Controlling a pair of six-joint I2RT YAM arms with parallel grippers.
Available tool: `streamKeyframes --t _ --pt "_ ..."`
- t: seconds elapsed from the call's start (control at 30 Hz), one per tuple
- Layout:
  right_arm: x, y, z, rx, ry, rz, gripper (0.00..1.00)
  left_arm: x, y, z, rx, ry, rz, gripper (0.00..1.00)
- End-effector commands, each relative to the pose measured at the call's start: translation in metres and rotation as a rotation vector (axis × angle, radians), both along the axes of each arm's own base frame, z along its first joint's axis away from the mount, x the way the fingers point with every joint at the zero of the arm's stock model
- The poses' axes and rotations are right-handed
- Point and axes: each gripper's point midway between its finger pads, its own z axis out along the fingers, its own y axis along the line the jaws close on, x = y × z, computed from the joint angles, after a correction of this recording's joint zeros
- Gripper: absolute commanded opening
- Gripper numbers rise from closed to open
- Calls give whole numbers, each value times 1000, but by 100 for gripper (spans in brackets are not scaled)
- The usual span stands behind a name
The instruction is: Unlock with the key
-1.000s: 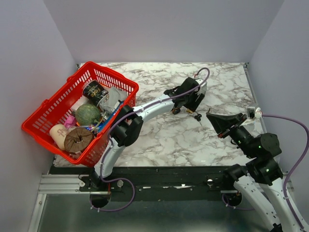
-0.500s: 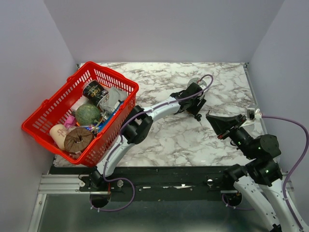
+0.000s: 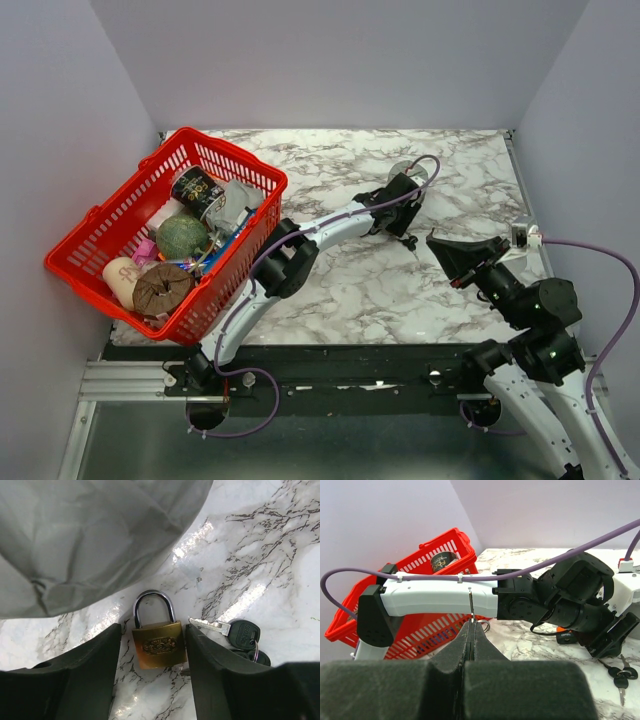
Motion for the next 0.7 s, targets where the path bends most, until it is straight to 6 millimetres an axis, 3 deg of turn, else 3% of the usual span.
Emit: streamKeyframes --t 0.0,0.13,0.23,0.27,0.3,0.37,0.4,0.47,0.5,0.57,0.6,0.63,0.67 --pt "4 2 -11 -17 34 1 1 -9 6 -24 38 53 26 58" --pt "6 3 -14 -24 43 1 1 -14 7 -32 13 106 34 45" --pt "8 3 -16 -34 43 -4 1 -22 4 -33 -55 187 23 23" --pt "8 1 -17 -40 43 -12 1 -19 7 -30 -79 202 30 8" --pt "8 -1 -17 -44 46 -24 1 -17 6 -16 -117 197 31 3" --pt "10 -7 -23 -73 64 -58 1 -18 14 -11 -141 217 42 0" --pt "9 -10 -21 -76 61 -69 1 -14 14 12 -179 183 41 0" --pt "8 -15 -24 -93 64 -93 1 -20 24 17 -176 181 44 0" --pt "7 -16 -23 -95 61 -99 1 -19 24 40 -211 151 41 0" --pt "8 -16 -26 -106 70 -99 1 -28 32 44 -225 157 53 0" --pt "9 -15 -29 -110 78 -94 1 -27 30 74 -281 112 55 0" --pt "11 -13 -33 -115 88 -89 1 -34 38 69 -280 123 66 0" --pt "14 -10 -40 -125 112 -80 1 -36 41 79 -303 108 73 0"
